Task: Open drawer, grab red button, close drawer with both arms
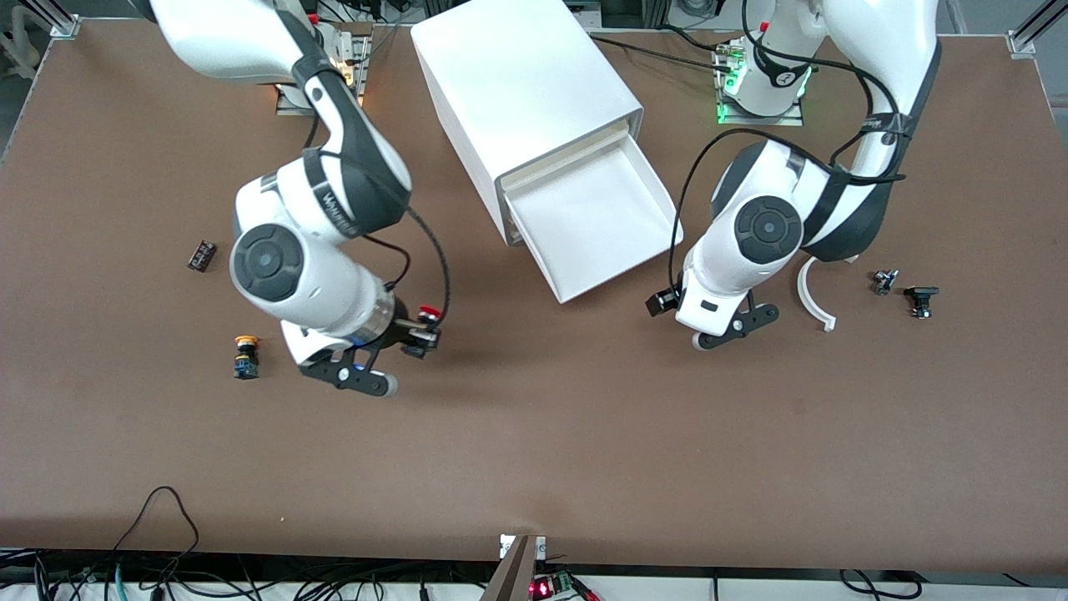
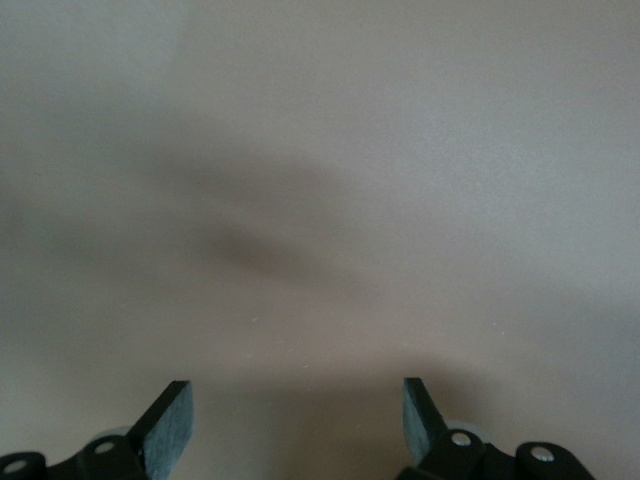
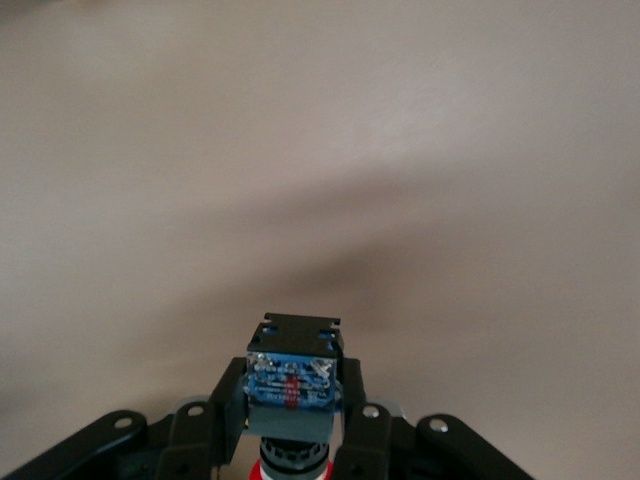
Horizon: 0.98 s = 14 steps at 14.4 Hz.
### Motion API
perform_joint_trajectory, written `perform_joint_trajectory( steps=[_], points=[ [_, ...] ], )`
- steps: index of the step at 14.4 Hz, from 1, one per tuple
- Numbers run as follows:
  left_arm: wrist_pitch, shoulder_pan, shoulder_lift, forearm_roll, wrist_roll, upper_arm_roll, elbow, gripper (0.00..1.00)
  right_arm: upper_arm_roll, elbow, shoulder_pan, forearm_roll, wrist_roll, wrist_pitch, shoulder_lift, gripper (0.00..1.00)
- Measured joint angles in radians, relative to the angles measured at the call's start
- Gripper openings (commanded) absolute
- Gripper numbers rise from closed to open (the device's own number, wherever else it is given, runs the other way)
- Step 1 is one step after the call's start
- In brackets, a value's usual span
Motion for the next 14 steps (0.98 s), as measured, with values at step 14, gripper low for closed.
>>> perform_joint_trajectory(
  steps=[14],
  points=[
    [0.07, -0.139, -0.043, 0.0, -0.211, -0.037, -0.169, 0.9, -0.229, -0.586, -0.087, 0.002, -0.731, 0.496, -0.094, 0.0]
  ],
)
